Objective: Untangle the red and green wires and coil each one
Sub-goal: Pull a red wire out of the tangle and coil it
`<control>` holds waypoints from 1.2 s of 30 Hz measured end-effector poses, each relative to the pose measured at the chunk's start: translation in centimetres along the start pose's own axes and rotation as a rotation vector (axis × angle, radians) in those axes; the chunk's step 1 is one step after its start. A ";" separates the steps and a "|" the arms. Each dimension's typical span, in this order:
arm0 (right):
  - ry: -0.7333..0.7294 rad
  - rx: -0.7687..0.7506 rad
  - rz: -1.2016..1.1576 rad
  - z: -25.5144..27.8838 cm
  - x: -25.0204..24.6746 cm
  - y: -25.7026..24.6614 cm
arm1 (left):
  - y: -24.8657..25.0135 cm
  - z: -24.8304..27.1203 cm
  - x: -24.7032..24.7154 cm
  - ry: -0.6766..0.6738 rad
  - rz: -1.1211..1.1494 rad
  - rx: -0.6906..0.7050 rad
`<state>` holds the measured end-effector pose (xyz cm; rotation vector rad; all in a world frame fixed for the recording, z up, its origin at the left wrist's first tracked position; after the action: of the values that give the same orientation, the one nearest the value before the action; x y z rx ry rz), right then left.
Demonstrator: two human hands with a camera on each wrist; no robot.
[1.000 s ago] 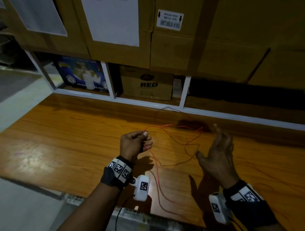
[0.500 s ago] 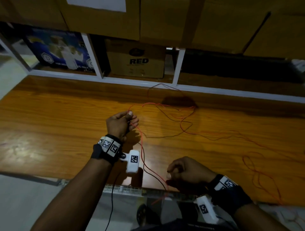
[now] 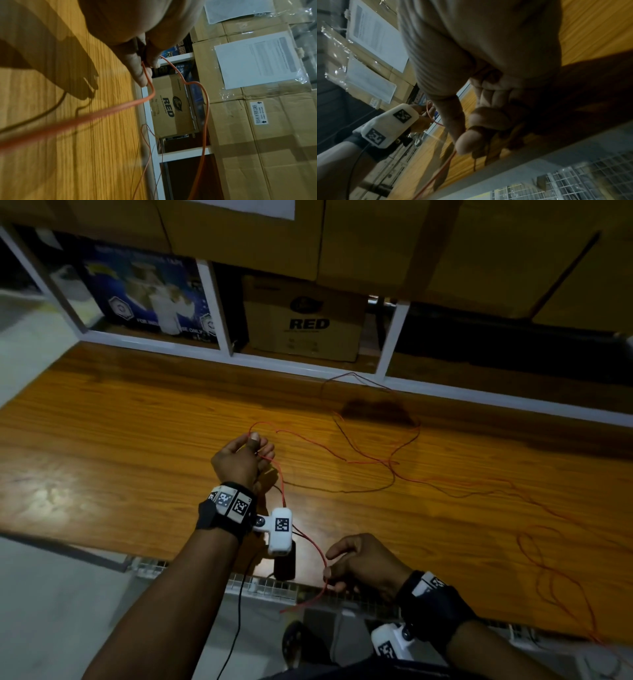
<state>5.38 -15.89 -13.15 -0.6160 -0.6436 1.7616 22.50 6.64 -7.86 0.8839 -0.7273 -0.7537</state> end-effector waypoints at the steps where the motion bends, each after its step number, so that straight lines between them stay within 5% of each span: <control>1: 0.022 0.000 -0.037 -0.1 -0.2 -0.1 | 0.2 -0.2 -0.1 0.000 -0.006 0.002; 8: 0.211 -0.142 -0.365 2.4 -5.2 -4.2 | 0.5 -1.4 -0.6 -0.132 -0.511 0.120; 12: 0.267 -0.248 -0.301 5.1 -7.6 -7.2 | 3.8 4.6 1.9 -0.243 -0.834 0.629; 15: 0.279 -0.295 -0.306 6.9 -8.2 -8.1 | 5.6 12.2 4.6 -0.464 -0.720 1.002; 18: 0.269 -0.360 -0.295 8.8 -8.2 -9.2 | 2.2 16.7 8.2 -0.901 -0.747 0.877; 20: 0.299 -0.440 -0.263 10.5 -8.8 -10.1 | -0.3 17.5 9.3 -1.032 -0.732 0.694; 22: 0.382 -0.518 -0.181 12.1 -10.0 -10.6 | -1.1 17.6 9.6 -1.047 -0.641 0.584; 25: 0.410 -0.530 -0.207 13.4 -11.0 -10.0 | 0.0 18.2 10.0 -1.000 -0.577 0.646; 29: 0.131 -0.414 -0.254 13.2 -8.1 -8.3 | 1.7 19.5 12.3 -1.010 -0.552 0.703; 32: -0.042 -0.470 -0.385 13.9 -6.8 -7.5 | 2.2 19.6 14.2 -0.981 -0.561 0.739; 36: -0.004 -0.558 -0.482 16.2 -8.2 -7.4 | 0.6 20.0 16.1 -0.970 -0.749 0.769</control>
<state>1.37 -23.89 4.35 -0.7537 -1.1952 1.1296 15.16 -14.19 5.33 1.5321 -1.6435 -1.6753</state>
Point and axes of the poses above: each hand's wrist, its own z-axis away from the middle knuckle, its own x-axis out of the palm, y = z × x, the point moved 9 cm from there along -z, towards the middle knuckle
